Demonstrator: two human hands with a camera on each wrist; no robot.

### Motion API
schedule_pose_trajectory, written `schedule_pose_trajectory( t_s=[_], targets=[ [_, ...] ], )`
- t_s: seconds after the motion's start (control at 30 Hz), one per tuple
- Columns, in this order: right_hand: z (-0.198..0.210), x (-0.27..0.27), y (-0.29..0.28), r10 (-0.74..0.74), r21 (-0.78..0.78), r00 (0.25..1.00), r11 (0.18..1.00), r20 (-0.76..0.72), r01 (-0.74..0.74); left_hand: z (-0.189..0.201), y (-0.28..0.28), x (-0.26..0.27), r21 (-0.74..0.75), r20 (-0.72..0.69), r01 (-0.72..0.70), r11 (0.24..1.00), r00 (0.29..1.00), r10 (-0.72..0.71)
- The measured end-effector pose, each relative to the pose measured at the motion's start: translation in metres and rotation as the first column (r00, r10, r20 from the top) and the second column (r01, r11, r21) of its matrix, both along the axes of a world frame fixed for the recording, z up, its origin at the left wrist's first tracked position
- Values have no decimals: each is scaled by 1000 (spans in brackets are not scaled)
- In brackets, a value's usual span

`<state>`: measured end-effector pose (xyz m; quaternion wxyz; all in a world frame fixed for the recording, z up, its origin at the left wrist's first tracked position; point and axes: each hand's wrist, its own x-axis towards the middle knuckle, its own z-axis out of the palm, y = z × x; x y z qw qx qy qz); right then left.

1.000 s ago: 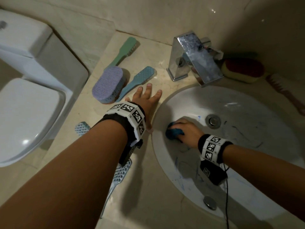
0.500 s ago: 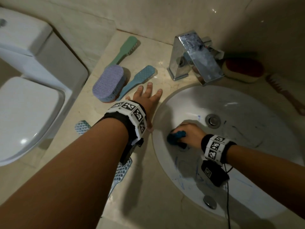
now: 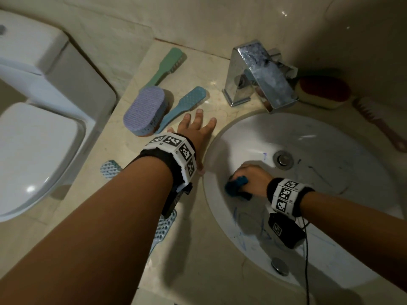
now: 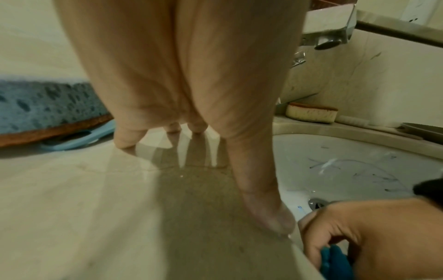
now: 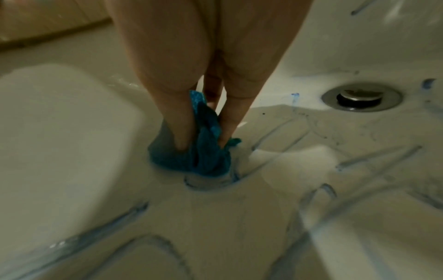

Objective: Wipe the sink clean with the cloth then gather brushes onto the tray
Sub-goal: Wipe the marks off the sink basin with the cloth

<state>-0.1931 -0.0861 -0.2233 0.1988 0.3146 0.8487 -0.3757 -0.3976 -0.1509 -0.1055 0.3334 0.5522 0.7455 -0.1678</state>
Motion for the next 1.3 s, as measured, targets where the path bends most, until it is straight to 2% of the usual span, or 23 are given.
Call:
schedule_pose_trajectory(
  t_s=[0.1,0.27,0.33,0.43,0.53,0.6,0.7,0.77,0.83,0.93,1.03,1.1,1.23,1.3],
  targets=[
    [-1,-7,5,-85,-86,996,993,-15,83,0,1,0,-3,-4,1,1000,1000,-1],
    [7,-21,11,-229,101,970,966,-77,236,0,1,-1,-2,-7,4,1000,1000,-4],
    [12,-19,1,-131,89,990,987,-54,135,0,1,0,-4,-13,9,1000,1000,-9],
    [23,-9,-21,55,-54,998,997,38,-53,3,1,1,-8,-17,12,1000,1000,-12],
    [27,1,-30,94,-158,995,984,44,-86,5,1,2,-14,-21,11,1000,1000,-12],
    [25,0,-26,76,-149,997,986,34,-70,6,0,3,-14,-31,14,1000,999,-15],
    [15,-10,-13,-106,-74,994,992,-41,103,8,1,5,-22,-46,17,1000,999,-18],
    [13,-18,-11,-162,-65,986,985,-51,159,9,2,6,-24,-57,25,999,998,-26],
    [20,-17,-18,-145,-107,987,985,-71,137,9,2,7,-20,-70,38,999,997,-40],
    [34,-5,-34,68,-175,998,982,-12,-69,10,2,7,-9,-86,56,998,995,-57],
    [36,6,-39,118,-258,993,960,30,-107,10,3,8,-9,-95,63,998,994,-63],
    [35,2,-35,96,-239,995,967,11,-91,9,3,8,-8,-96,67,998,993,-67],
    [33,-13,-30,-108,-211,987,974,-120,81,6,4,6,-13,-91,57,998,994,-58],
    [35,-12,-33,-49,-171,993,985,-107,31,7,3,7,-9,-96,63,998,993,-63]
  ],
)
